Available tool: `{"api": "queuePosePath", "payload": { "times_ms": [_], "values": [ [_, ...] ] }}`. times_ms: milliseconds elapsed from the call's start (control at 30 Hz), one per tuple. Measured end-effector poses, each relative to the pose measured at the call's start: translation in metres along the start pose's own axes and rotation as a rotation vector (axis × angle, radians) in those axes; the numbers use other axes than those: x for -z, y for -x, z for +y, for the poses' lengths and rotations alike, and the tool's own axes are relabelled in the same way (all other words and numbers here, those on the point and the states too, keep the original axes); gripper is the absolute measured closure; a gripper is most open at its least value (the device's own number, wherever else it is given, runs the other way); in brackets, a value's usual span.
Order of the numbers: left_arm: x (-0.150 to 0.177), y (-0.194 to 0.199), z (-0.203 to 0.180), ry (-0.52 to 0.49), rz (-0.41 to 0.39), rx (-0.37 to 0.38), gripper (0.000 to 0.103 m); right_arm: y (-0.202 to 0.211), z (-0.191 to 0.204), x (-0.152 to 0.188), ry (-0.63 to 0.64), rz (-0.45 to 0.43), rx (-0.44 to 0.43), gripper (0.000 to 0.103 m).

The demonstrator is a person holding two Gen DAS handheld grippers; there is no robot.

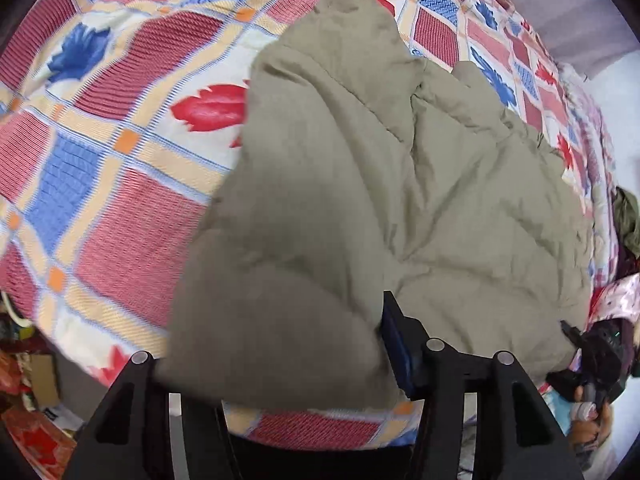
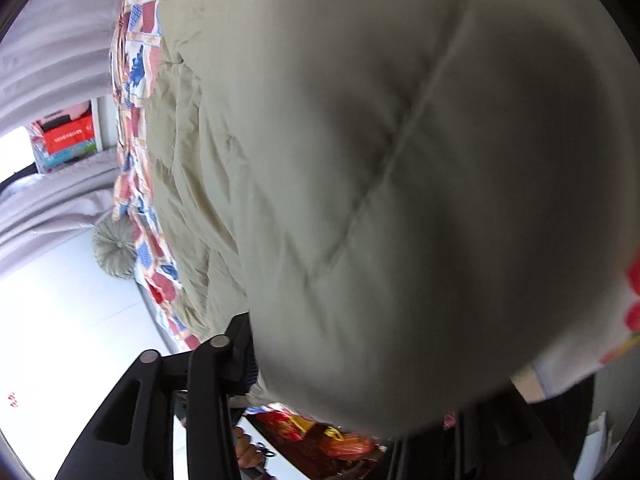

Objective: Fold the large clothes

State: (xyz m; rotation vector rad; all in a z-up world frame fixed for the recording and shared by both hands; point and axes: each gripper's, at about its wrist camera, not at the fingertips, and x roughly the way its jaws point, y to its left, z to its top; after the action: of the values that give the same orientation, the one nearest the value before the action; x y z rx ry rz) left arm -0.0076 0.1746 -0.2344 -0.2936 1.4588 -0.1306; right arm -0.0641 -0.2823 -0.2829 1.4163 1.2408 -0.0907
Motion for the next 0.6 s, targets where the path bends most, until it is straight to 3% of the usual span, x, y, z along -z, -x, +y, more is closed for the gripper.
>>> {"api": "queuePosePath", "payload": {
  "times_ms": [100, 233, 300, 333, 367, 433, 500, 600],
  "values": [
    [0.004, 0.032, 0.007, -0.045, -0.013, -0.058, 0.046, 0.019, 0.013, 0.004, 0.053, 0.025, 0.100, 0.050],
    [-0.004, 0.083, 0.020, -0.060, -0.118, -0.123, 0.046, 0.048, 0.029, 0.015, 0.163, 0.037, 0.211, 0.050],
    [-0.017, 0.103, 0.021, -0.059, -0.172, -0.102, 0.046, 0.069, 0.034, 0.024, 0.208, 0.010, 0.220, 0.056],
    [-0.027, 0.106, 0.015, -0.069, -0.187, -0.086, 0.046, 0.080, 0.043, 0.025, 0.237, -0.019, 0.198, 0.064],
    [-0.035, 0.109, 0.008, -0.095, -0.201, -0.062, 0.046, 0.085, 0.050, 0.038, 0.262, -0.038, 0.183, 0.079],
    [-0.049, 0.103, -0.007, -0.145, -0.195, -0.006, 0.046, 0.094, 0.074, 0.035, 0.324, -0.089, 0.167, 0.081],
    [-0.065, 0.083, -0.030, -0.196, -0.139, 0.061, 0.046, 0.093, 0.088, 0.037, 0.385, -0.110, 0.178, 0.081],
    [-0.077, 0.058, -0.071, -0.307, -0.119, 0.076, 0.046, 0.070, 0.101, 0.031, 0.483, -0.094, 0.204, 0.081]
  ]
}}
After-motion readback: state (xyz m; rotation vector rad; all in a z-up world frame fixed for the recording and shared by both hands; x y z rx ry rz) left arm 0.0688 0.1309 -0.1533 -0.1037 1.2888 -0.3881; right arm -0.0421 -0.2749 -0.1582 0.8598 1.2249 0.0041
